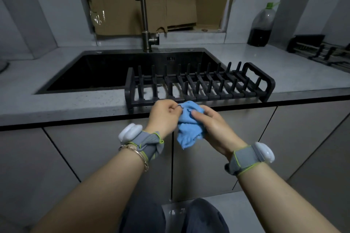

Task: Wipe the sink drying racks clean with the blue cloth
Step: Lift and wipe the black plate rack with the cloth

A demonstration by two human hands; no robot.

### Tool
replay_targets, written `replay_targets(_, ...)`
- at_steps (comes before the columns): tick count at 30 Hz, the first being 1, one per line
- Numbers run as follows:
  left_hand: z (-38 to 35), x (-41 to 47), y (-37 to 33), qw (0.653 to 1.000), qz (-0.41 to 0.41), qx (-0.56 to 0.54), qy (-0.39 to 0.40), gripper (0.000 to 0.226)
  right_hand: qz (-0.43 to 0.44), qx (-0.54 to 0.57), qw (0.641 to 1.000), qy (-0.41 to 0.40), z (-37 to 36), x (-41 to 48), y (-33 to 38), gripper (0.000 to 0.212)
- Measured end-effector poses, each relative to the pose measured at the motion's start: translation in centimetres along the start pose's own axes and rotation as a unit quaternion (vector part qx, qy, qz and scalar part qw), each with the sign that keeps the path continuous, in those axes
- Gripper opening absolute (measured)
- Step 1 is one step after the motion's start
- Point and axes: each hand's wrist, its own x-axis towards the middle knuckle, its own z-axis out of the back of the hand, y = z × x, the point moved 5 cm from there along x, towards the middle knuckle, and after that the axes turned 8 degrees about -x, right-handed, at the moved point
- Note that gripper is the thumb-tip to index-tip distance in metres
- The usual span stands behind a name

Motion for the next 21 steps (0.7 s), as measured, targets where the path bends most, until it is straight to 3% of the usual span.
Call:
replay_targets(3, 2.0, -0.1, 0.9, 0.998, 0.003, 0.023, -0.05, 0.032, -0.026, -0.016, 0.999, 0.023, -0.8, -0.1, -0.9, 0.013)
replay_targets(6, 3.6, -0.6, 1.5, 0.994, -0.007, 0.076, -0.077, 0.041, 0.027, -0.192, 0.981, 0.001, -1.8, 0.1, -1.0, 0.009)
replay_targets(9, 4.3, -0.9, 2.8, 0.991, 0.021, 0.065, -0.111, 0.052, 0.085, -0.299, 0.95, -0.03, -3.0, 0.4, -0.4, 0.028)
replay_targets(13, 3.0, -1.3, 4.7, 0.99, 0.133, -0.032, -0.016, 0.044, 0.095, -0.17, 0.975, -0.109, -2.5, 0.2, 0.5, 0.027)
replay_targets(15, 2.5, -1.3, 4.5, 0.988, 0.148, -0.038, 0.03, 0.037, 0.079, -0.092, 0.983, -0.136, -2.2, 0.2, 0.3, 0.019)
replay_targets(19, 3.4, -0.9, 4.0, 0.991, 0.13, -0.029, 0.009, 0.027, 0.11, -0.103, 0.97, -0.191, -2.2, 0.3, 0.6, 0.018)
replay_targets(21, 4.2, -1.1, 4.2, 0.985, 0.152, -0.081, -0.032, 0.025, 0.126, -0.107, 0.96, -0.227, -2.4, 0.5, 1.0, 0.017)
